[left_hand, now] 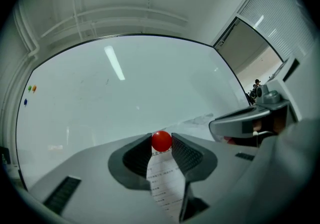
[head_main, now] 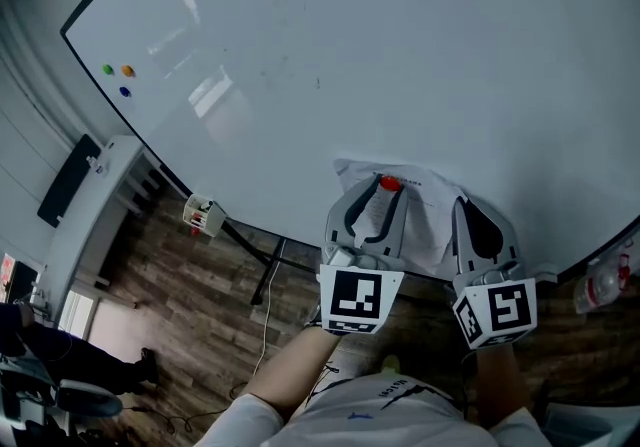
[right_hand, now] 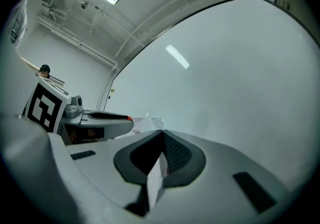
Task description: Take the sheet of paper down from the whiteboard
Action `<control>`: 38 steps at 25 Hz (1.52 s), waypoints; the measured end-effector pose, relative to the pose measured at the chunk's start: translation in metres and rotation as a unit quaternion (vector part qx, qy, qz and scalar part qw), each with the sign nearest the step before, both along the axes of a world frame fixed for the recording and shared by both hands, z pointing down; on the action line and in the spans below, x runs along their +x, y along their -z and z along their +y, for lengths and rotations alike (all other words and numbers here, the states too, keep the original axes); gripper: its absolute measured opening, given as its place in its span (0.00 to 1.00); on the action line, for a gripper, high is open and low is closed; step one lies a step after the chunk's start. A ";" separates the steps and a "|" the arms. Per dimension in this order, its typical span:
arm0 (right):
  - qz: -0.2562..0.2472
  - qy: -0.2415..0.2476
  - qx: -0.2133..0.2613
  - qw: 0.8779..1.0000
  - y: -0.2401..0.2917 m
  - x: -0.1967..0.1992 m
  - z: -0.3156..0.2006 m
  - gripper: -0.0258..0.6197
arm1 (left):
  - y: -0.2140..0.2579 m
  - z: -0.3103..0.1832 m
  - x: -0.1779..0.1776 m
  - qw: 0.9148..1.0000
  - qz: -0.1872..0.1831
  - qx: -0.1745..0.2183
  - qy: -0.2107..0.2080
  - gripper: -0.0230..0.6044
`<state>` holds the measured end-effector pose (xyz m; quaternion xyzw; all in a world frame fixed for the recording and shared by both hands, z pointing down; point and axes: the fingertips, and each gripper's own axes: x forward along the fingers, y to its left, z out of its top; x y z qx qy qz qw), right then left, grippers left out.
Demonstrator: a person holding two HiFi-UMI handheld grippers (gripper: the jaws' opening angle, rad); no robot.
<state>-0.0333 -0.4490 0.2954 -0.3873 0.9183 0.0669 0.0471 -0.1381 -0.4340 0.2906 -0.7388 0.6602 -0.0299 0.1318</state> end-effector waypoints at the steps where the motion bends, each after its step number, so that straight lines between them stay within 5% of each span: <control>1: 0.000 0.000 -0.002 1.000 -0.002 0.000 0.003 0.06 | -0.003 0.003 -0.001 1.000 0.002 -0.002 -0.002 0.25; 38: 0.013 -0.071 -0.074 0.995 -0.062 0.019 0.223 0.06 | -0.074 0.226 0.001 0.986 0.064 -0.078 -0.129 0.25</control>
